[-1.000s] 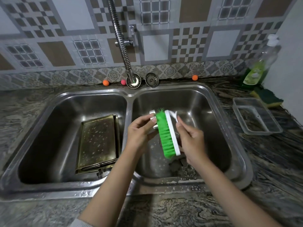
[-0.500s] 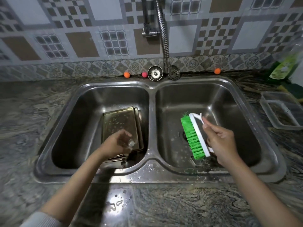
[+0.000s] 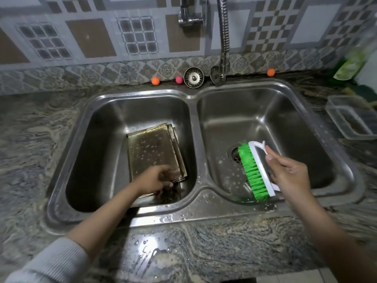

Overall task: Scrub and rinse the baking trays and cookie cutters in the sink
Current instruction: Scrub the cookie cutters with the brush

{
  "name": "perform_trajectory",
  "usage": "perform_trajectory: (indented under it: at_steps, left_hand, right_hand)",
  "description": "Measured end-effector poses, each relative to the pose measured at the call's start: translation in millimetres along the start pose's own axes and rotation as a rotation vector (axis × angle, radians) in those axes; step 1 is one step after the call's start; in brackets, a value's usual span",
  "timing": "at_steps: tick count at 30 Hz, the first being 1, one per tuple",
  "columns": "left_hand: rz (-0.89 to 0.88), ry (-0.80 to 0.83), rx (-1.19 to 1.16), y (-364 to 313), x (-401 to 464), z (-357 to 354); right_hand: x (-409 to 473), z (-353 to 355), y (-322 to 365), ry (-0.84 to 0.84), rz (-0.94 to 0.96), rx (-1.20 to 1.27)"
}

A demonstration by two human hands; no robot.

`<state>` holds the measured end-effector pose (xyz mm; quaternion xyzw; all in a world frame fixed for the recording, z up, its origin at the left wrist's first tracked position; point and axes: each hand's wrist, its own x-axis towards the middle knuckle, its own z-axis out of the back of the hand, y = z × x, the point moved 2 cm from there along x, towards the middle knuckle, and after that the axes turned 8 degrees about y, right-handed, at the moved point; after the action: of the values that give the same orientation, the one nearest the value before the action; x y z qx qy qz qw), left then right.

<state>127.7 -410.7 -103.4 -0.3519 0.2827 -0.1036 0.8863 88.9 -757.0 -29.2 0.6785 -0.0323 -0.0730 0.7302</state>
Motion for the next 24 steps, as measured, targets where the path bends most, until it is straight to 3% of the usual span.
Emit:
perform_trajectory:
  at_steps: [4,7,13,19,24]
  left_hand:
    - [-0.148,-0.272,-0.292,-56.5,3.3,14.0]
    - [-0.280,-0.313,-0.367,-115.5,21.9,2.9]
    - [-0.286,-0.038,-0.199,-193.4,97.0,-75.3]
    - [-0.169,0.267,0.302,-202.6,159.7,-147.8]
    - [0.000,0.327,0.459,-195.1,190.7,-176.7]
  right_hand:
    - [12.5,17.0,3.1,-0.057,0.017,-0.006]
    - [22.1,39.0,8.4,-0.116,0.017,-0.003]
    - [38.3,97.8,2.4,-0.185,-0.014,-0.024]
    - [55.9,146.6,-12.0,-0.169,0.022,-0.064]
    - [74.5,171.1,-15.1,-0.114,0.057,-0.076]
